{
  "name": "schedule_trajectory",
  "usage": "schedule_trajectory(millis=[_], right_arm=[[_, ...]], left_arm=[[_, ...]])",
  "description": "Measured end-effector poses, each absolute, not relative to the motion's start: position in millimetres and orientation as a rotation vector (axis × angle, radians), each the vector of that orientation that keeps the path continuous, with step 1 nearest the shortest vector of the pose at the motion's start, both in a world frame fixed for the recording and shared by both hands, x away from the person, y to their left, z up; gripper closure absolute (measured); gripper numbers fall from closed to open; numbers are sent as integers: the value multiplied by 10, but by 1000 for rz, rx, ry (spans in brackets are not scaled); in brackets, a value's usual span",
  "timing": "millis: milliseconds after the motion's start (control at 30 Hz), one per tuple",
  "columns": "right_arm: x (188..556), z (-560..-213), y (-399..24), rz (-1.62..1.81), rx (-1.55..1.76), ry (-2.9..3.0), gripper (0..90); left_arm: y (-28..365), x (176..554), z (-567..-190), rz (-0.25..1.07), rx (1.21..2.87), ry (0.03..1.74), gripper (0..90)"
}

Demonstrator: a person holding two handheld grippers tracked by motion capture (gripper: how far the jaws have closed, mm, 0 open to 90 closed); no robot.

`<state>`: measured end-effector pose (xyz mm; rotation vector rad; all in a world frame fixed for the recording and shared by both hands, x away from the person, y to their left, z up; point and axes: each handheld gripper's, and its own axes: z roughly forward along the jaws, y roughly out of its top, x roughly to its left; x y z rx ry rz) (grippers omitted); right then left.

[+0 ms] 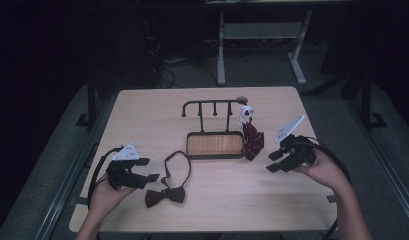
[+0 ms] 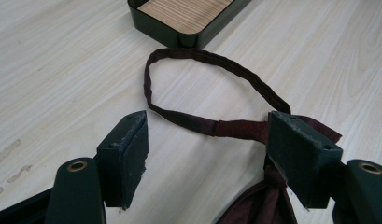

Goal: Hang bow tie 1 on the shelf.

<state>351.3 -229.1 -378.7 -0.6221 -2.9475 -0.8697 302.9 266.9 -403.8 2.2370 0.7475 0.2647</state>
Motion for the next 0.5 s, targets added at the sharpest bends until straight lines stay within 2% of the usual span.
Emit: schedule_trajectory(millis=[500], right_arm=[[3387,-3954,-2272,-883,-609,-2949,468]], left_arm=[[2522,3286,-3955,245,2310,723,320]])
